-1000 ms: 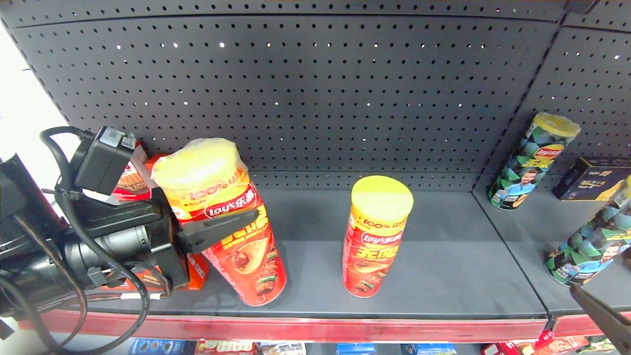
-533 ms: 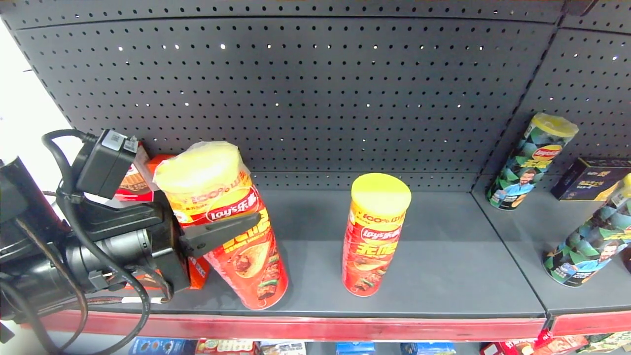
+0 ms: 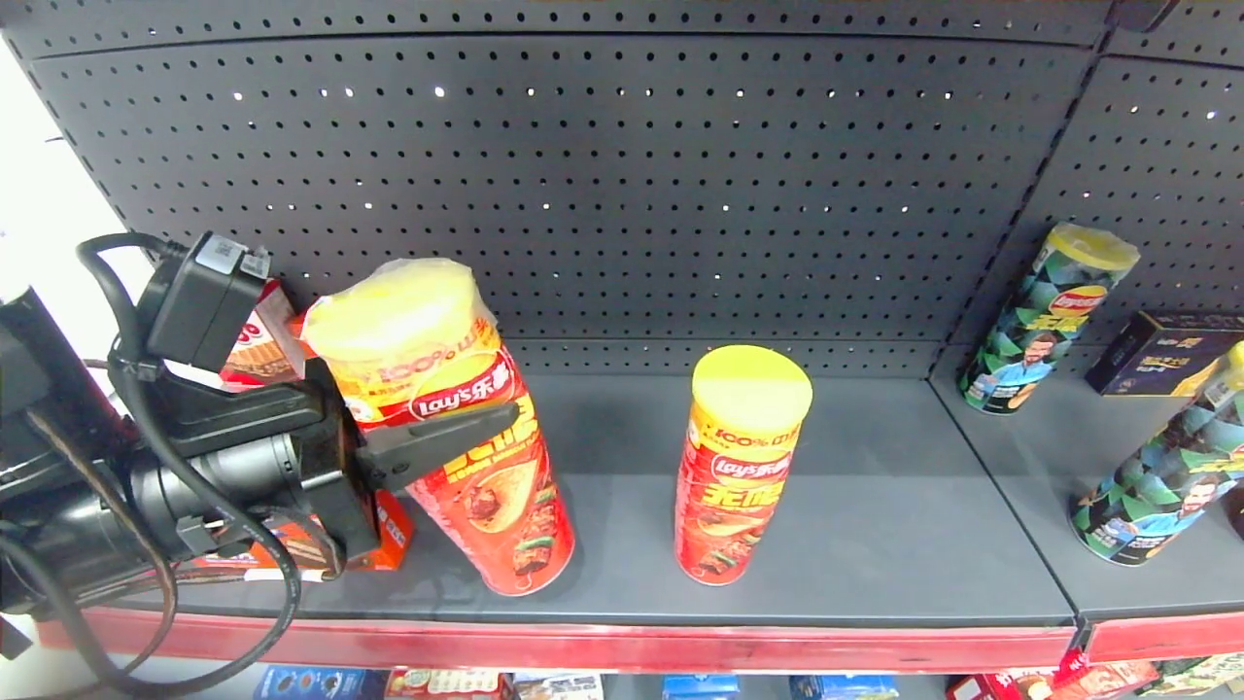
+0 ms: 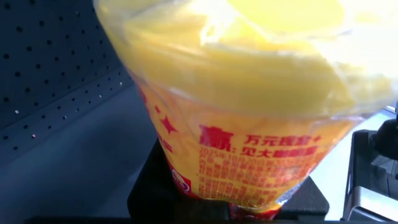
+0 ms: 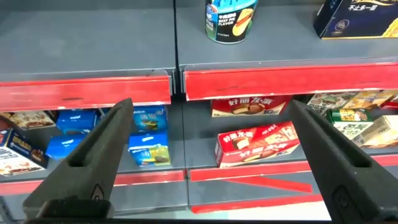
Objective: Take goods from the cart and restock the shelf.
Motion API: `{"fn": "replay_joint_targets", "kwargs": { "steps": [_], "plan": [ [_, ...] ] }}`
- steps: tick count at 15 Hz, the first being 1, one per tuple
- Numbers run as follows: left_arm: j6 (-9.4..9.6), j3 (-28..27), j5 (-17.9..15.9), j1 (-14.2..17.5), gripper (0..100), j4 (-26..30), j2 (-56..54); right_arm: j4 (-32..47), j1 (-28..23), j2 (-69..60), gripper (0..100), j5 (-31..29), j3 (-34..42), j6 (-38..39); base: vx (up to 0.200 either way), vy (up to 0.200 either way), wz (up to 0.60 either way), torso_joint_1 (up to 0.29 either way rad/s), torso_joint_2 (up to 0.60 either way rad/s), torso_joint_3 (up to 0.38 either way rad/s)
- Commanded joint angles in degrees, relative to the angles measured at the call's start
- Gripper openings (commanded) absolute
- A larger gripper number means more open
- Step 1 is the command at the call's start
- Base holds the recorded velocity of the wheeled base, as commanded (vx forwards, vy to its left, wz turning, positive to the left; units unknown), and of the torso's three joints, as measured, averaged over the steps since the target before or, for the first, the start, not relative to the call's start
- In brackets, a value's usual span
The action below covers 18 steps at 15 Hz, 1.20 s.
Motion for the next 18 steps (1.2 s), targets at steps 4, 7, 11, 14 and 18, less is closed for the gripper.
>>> {"fn": "replay_joint_targets", "kwargs": {
  "steps": [4, 7, 11, 14, 18],
  "plan": [
    [0.04, -7.9, -0.27, -0.43, 0, 0.74, 3.61, -0.01, 0.01, 0.31, 100, 0.0, 0.0, 0.01, 0.0, 0.0, 0.0, 0.0, 0.0, 0.0],
    [0.04, -10.36, -0.27, -1.66, 0, 3.2, 4.23, -0.01, 0.01, 0.31, 100, 0.0, 0.0, 0.01, 0.0, 0.0, 0.0, 0.0, 0.0, 0.0],
    [3.47, -12.2, -0.18, 4.05, 0, 6.36, 4.23, -0.01, 0.01, 0.31, 100, 0.0, 0.0, 0.01, 0.0, 0.0, 0.0, 0.0, 0.0, 0.0],
    [4.0, -13.96, 0.61, 3.7, 0, 14.71, 4.14, -0.01, 0.01, 0.31, 100, 0.0, 0.0, 0.01, 0.0, 0.0, 0.0, 0.0, 0.0, 0.0],
    [6.64, -25.47, -0.18, -0.43, 0, 16.65, 12.4, -0.01, 0.01, 0.31, 100, 0.0, 0.0, 0.01, 0.0, 0.0, 0.0, 0.0, 0.0, 0.0]
  ]
}}
